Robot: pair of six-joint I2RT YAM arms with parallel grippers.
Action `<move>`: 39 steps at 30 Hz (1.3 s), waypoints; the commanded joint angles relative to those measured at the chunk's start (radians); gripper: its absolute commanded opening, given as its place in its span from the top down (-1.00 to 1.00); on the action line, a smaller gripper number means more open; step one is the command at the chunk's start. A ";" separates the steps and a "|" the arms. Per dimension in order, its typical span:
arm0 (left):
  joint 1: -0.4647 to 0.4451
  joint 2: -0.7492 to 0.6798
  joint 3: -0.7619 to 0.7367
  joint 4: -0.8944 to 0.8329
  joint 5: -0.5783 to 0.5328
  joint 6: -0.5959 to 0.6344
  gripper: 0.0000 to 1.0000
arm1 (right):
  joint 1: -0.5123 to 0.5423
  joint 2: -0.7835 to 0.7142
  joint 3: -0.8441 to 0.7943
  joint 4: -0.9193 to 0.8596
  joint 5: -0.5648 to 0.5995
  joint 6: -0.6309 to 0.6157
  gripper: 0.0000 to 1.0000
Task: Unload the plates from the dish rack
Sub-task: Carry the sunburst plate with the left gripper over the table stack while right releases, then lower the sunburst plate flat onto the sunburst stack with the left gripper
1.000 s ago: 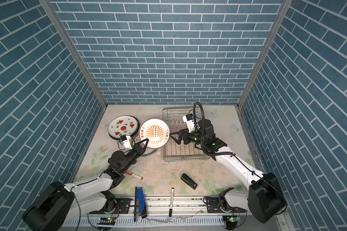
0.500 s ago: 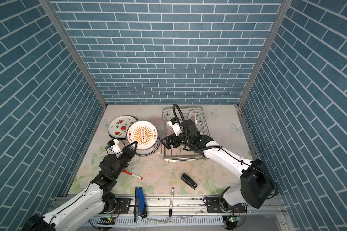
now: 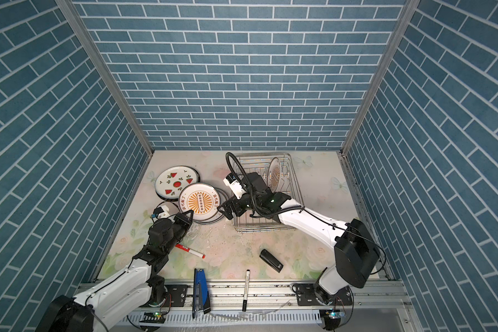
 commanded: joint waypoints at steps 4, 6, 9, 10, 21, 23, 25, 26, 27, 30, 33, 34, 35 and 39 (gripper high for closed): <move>0.011 0.124 0.012 0.148 0.024 -0.034 1.00 | 0.015 0.044 0.063 -0.047 0.028 -0.055 -0.98; 0.012 0.150 0.024 0.144 0.030 -0.032 1.00 | 0.019 0.057 0.075 -0.058 0.029 -0.063 -0.98; 0.011 0.176 0.031 0.149 0.033 -0.031 1.00 | 0.025 0.077 0.091 -0.064 0.035 -0.070 -0.97; 0.012 0.182 0.034 0.149 0.033 -0.029 1.00 | 0.026 0.082 0.094 -0.065 0.035 -0.072 -0.98; 0.022 0.316 0.067 0.205 0.086 -0.042 0.81 | 0.057 0.107 0.103 -0.072 0.114 -0.119 -0.97; 0.025 0.339 0.067 0.214 0.090 -0.053 0.71 | 0.059 0.103 0.102 -0.074 0.120 -0.119 -0.97; 0.027 0.358 0.062 0.240 0.096 -0.062 0.66 | 0.060 0.102 0.100 -0.074 0.121 -0.119 -0.97; 0.027 0.365 0.059 0.248 0.099 -0.067 0.63 | 0.060 0.102 0.099 -0.073 0.122 -0.120 -0.97; 0.027 0.366 0.058 0.254 0.098 -0.067 0.60 | 0.060 0.102 0.099 -0.074 0.123 -0.120 -0.97; 0.027 0.350 0.085 0.180 0.098 -0.057 0.49 | 0.062 0.105 0.102 -0.076 0.129 -0.120 -0.97; 0.027 0.320 0.098 0.103 0.077 -0.045 0.48 | 0.061 0.108 0.105 -0.078 0.135 -0.121 -0.97; 0.027 0.307 0.095 0.091 0.064 -0.044 0.46 | 0.063 0.108 0.105 -0.079 0.136 -0.120 -0.97; 0.027 0.294 0.094 0.072 0.052 -0.041 0.36 | 0.063 0.108 0.106 -0.078 0.139 -0.120 -0.97; 0.027 0.237 0.119 -0.051 0.017 0.001 -0.03 | 0.063 0.109 0.106 -0.079 0.147 -0.120 -0.98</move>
